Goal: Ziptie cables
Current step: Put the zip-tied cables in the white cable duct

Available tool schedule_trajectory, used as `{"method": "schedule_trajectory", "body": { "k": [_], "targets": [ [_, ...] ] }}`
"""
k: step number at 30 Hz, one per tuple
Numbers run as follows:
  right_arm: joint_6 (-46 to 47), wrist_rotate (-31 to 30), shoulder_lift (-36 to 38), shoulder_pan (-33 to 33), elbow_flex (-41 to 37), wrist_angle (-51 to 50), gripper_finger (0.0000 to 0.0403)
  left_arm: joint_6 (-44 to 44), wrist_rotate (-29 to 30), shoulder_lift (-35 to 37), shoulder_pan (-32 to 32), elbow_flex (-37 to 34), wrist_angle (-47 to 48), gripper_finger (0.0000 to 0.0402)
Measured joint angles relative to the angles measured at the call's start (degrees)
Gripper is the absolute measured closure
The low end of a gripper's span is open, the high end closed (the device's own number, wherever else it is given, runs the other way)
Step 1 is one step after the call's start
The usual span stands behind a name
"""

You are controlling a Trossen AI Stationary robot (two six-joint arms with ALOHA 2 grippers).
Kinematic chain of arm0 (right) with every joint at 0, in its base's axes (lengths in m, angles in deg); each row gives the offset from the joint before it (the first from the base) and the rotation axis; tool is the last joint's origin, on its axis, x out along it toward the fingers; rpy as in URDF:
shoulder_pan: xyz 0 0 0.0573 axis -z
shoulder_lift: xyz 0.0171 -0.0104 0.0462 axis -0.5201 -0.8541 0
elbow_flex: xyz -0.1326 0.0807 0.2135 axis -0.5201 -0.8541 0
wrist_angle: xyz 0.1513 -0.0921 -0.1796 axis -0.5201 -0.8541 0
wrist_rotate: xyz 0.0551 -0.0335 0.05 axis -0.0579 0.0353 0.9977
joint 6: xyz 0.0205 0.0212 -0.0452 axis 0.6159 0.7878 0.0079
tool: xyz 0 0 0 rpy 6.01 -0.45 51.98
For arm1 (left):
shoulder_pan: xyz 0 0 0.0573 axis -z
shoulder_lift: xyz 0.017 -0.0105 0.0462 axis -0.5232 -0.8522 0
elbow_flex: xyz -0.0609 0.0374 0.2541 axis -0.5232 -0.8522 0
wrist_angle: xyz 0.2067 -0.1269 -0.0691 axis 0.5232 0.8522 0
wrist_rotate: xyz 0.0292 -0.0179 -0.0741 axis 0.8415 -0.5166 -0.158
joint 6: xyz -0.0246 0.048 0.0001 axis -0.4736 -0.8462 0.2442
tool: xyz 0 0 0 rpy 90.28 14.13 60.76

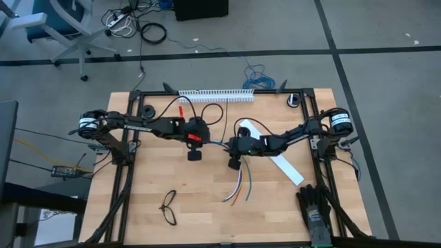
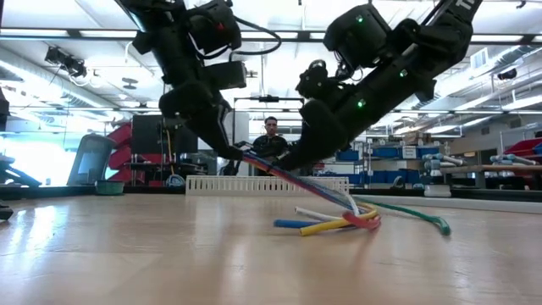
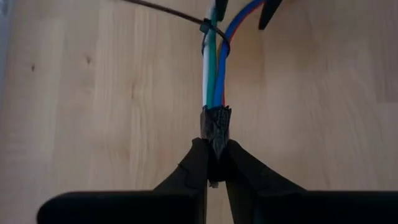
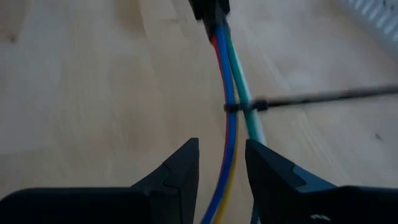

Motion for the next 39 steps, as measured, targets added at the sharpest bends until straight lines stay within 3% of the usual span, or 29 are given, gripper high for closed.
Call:
{"method": "schedule_trajectory", "body": {
  "k": [7, 16, 19, 22, 25, 31, 39],
  "targets": [
    [-3.6, -2.7, 0.1, -0.3, 0.0, 1.9, 0.0284, 0.4, -1.8, 0.0, 0.0, 0.0, -0.7, 0.0363],
    [-3.8, -0.3, 0.1, 1.3, 0.0, -1.6, 0.0286, 0.3, -4.5, 0.0, 0.0, 0.0, -5.0, 0.0363],
    [-1.0, 0.2, 0.1, 1.9, 0.0, -5.3, 0.03, 0.3, -4.5, 0.0, 0.0, 0.0, -5.4, 0.0364],
    [0.9, 1.4, 0.1, 2.4, 0.0, -7.9, 0.0343, 0.1, -4.4, 0.0, 0.0, 0.0, -5.4, 0.0364],
    [1.0, 3.2, 0.1, 2.4, 0.0, -8.3, 0.0388, 0.1, -3.6, 0.0, 0.0, 0.0, -5.9, 0.0364],
    [5.1, 3.3, 0.1, 2.4, 0.2, -11.0, 0.0391, 0.0, 2.2, 0.2, -0.2, 0.0, -6.0, 0.0364],
    [7.6, 4.0, 0.2, 2.5, 0.4, -11.7, 0.0388, -0.3, 5.0, 0.8, -2.6, 0.0, -6.0, 0.0372]
  ]
}}
